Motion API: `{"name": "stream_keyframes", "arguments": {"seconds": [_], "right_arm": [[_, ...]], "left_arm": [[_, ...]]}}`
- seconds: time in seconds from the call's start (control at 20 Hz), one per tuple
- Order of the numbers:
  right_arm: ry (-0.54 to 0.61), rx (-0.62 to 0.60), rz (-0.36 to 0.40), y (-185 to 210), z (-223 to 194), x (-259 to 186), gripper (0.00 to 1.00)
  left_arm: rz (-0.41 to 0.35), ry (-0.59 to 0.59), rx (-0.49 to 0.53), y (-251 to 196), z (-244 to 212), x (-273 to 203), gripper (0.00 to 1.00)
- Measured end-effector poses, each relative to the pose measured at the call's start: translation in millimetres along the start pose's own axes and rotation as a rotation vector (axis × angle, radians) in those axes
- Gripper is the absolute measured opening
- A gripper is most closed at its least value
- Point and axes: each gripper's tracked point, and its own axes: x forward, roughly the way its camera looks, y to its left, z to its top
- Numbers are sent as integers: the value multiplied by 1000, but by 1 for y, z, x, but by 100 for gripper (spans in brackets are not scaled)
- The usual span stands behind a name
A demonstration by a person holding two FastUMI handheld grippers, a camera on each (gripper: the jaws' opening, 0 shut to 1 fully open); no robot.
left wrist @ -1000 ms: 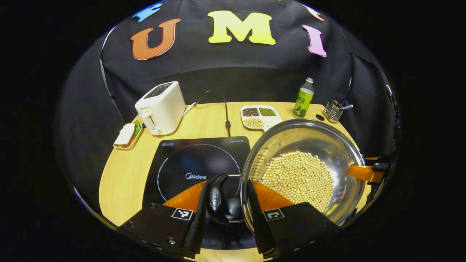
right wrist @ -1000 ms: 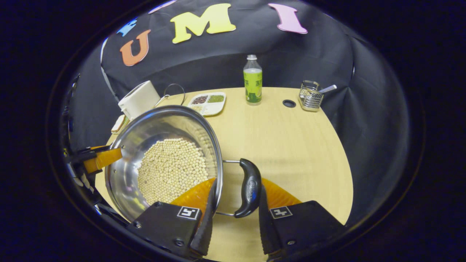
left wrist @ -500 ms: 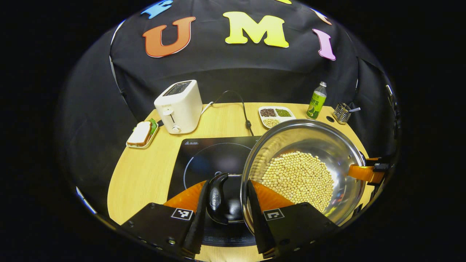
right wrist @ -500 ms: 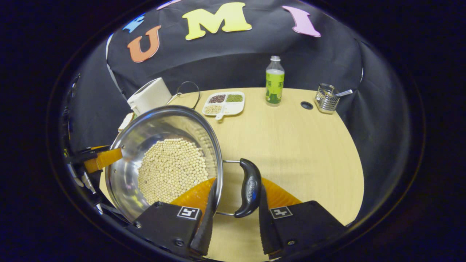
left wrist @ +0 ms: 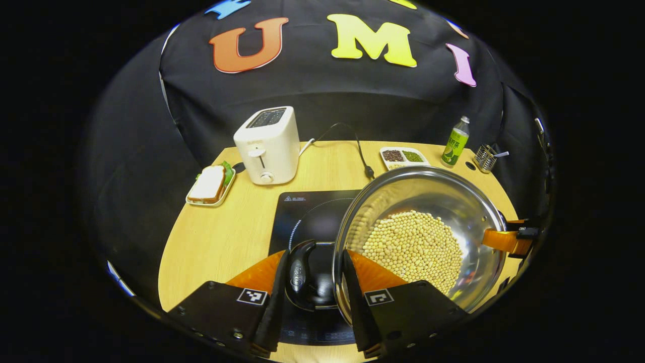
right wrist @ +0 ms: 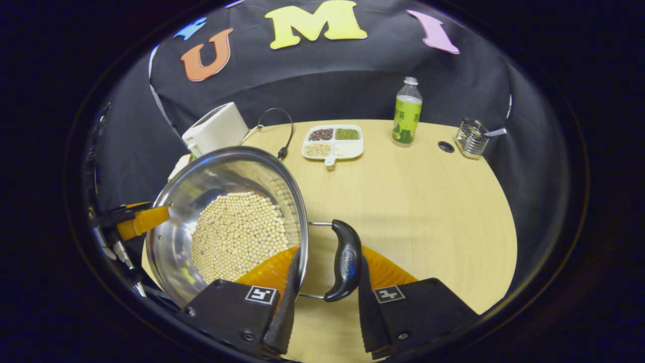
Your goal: First push the handle of the pot to place it horizontally, then grasp the pot with both hands and set it on the induction cooktop.
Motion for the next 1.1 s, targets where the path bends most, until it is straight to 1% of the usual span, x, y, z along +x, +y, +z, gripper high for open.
{"name": "stream_keyframes", "arguments": {"seconds": [0.25,0.35,0.4,0.45,0.55,0.9,1.1], "right_arm": [[19,12,-3,0,-1,-1,53],[25,12,-7,1,0,-2,54],[25,9,-10,0,1,-3,56],[25,8,-10,3,1,-1,54],[27,8,-11,2,-1,-2,54],[48,28,-24,3,-2,-4,53],[36,22,-31,5,0,-3,54]], "left_arm": [[2,6,-1,33,2,16,55],[2,10,-4,43,1,22,55],[2,15,-9,48,1,25,55],[2,16,-13,52,1,29,55],[6,14,-15,59,4,33,55],[5,19,-8,69,7,46,55],[1,32,-11,72,4,54,55]]}}
